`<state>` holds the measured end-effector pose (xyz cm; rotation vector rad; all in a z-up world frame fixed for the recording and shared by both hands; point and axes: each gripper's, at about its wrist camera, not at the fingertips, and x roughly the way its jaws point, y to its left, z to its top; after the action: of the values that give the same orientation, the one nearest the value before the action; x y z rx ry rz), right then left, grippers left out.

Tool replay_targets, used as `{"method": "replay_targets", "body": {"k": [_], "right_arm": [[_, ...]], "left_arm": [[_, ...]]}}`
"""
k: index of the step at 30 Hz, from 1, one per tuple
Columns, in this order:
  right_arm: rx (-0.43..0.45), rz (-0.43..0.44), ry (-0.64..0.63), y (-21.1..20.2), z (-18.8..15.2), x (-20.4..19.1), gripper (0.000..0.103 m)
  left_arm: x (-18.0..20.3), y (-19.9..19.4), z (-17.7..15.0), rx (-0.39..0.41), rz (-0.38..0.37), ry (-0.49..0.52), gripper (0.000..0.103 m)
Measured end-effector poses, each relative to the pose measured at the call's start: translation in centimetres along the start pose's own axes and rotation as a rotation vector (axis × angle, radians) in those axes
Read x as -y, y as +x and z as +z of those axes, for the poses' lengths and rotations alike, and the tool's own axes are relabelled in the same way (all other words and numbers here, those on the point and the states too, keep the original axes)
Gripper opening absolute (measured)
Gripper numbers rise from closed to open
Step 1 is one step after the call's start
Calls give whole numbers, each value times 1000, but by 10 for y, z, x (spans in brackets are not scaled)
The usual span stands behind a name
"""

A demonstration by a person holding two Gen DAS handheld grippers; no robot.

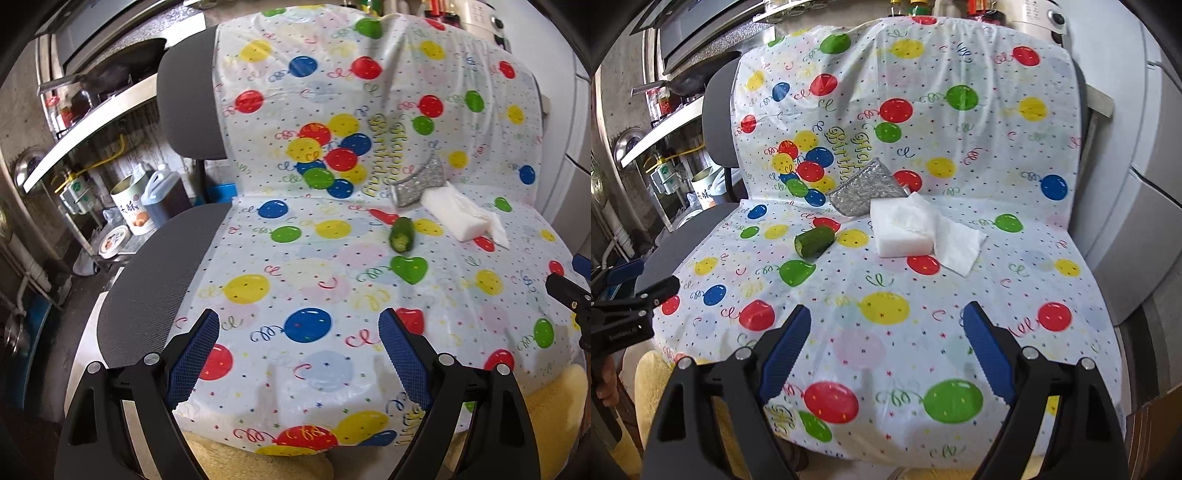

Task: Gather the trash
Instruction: 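Grasp the white tissue with the right gripper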

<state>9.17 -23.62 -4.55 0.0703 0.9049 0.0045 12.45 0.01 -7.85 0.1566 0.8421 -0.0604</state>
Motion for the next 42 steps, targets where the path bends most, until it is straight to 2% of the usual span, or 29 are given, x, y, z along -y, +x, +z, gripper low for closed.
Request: {"method": "replay_targets", "body": {"k": [10,13,17,25,33,36,39,40,41,42], "right_arm": [[-33,9,41,36,13,29,82],[-32,22,49,46,20,38,73],[-35,26,44,65,32,46,67],[-48,20,36,110,59,52,45],[-110,48,80,153,69,60,44],[-108,71,109,156,69,63,44],[-119,106,106,156,70,62,25],[-116,99,101,154,71,61,12],[-117,101,99,154,71,61,5],[-114,108,104,152,72,62,3]], "left_arm": [[-1,46,14,-67,-8,-35,88],[8,56,19,-77,-17,-17,88],[20,67,29,-77,-21,2,88],[33,88,48,-85,-27,16,88],[35,106,58,-91,-55,4,88],[35,109,57,-100,-65,-2,88],[37,107,55,-96,-73,6,88],[38,106,55,-95,-77,6,88],[38,105,55,-95,-81,6,88],[38,102,54,-92,-84,6,88]]}}
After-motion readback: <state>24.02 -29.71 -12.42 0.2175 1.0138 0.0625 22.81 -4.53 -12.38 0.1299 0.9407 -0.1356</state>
